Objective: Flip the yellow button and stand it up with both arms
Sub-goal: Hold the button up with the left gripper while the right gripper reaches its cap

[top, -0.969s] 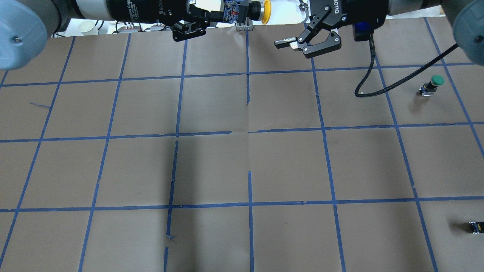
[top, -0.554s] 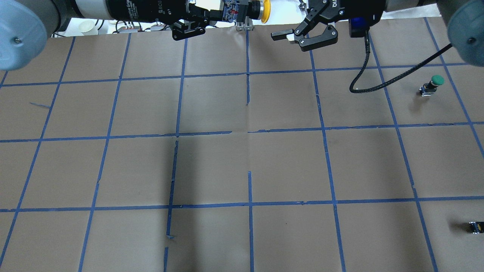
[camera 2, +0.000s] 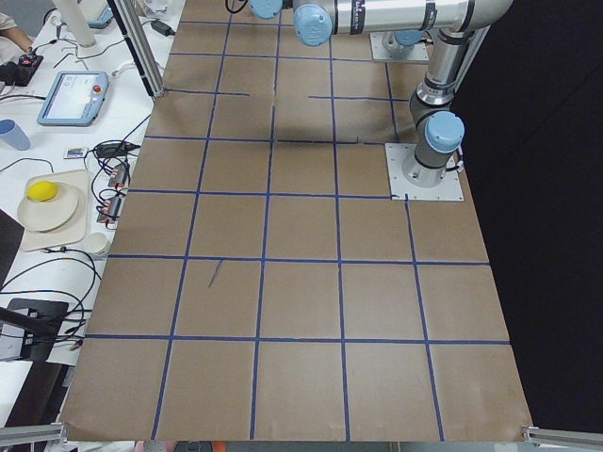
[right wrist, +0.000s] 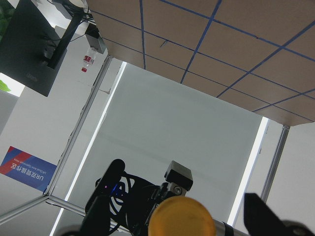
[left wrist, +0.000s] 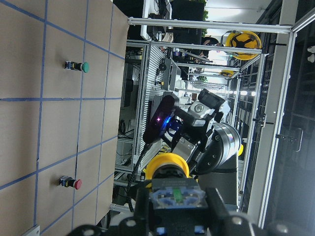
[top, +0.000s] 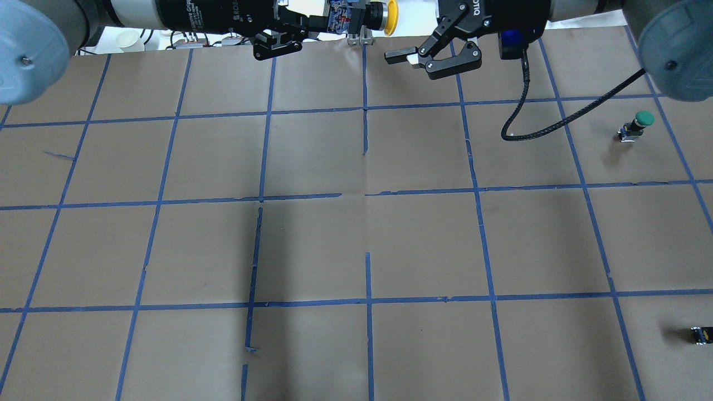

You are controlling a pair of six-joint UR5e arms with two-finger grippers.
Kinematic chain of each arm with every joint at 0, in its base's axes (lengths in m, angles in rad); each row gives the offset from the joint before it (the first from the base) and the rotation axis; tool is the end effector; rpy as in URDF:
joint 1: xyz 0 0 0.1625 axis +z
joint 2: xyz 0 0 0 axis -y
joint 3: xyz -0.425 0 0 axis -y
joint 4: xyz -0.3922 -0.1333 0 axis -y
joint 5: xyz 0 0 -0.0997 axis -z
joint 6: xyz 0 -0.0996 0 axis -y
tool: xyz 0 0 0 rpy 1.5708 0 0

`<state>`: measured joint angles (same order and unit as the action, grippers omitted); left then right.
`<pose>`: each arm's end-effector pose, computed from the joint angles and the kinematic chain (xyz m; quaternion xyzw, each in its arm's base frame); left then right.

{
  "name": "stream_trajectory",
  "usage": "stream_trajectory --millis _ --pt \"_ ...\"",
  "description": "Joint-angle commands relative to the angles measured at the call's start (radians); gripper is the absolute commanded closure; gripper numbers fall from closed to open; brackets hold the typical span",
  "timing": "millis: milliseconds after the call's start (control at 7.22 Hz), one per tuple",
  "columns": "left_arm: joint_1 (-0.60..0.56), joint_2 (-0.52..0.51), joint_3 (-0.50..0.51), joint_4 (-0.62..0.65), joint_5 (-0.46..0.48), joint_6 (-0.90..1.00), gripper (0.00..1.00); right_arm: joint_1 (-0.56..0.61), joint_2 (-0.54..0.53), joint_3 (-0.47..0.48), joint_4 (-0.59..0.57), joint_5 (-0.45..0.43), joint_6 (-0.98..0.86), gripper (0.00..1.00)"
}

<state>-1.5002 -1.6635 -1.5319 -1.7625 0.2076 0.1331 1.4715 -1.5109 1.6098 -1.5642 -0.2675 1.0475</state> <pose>-0.1933 -0.5377 0.5204 0.0530 -0.7728 -0.0310 0.6317 0.1775 -0.5323 0.5113 0.4576 0.6496 0.3138 0.5197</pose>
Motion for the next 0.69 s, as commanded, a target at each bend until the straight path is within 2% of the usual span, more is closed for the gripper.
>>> stream_trajectory --millis 0,138,415,554 --pt "0.000 0.001 -0.001 0.000 0.000 -0.001 0.98 0.003 -0.003 -0.002 -0.001 0.001 0.008 0.17" --pt "0.000 0.001 -0.001 0.000 0.001 0.000 0.98 0.003 -0.002 -0.001 -0.001 0.001 0.008 0.30" --pt "0.000 0.002 -0.001 0.000 0.001 0.000 0.98 0.000 -0.002 -0.001 -0.001 0.002 0.006 0.64" --pt "0.000 0.004 -0.001 0.000 0.000 0.002 0.98 -0.002 -0.003 -0.001 -0.001 0.002 0.005 0.74"
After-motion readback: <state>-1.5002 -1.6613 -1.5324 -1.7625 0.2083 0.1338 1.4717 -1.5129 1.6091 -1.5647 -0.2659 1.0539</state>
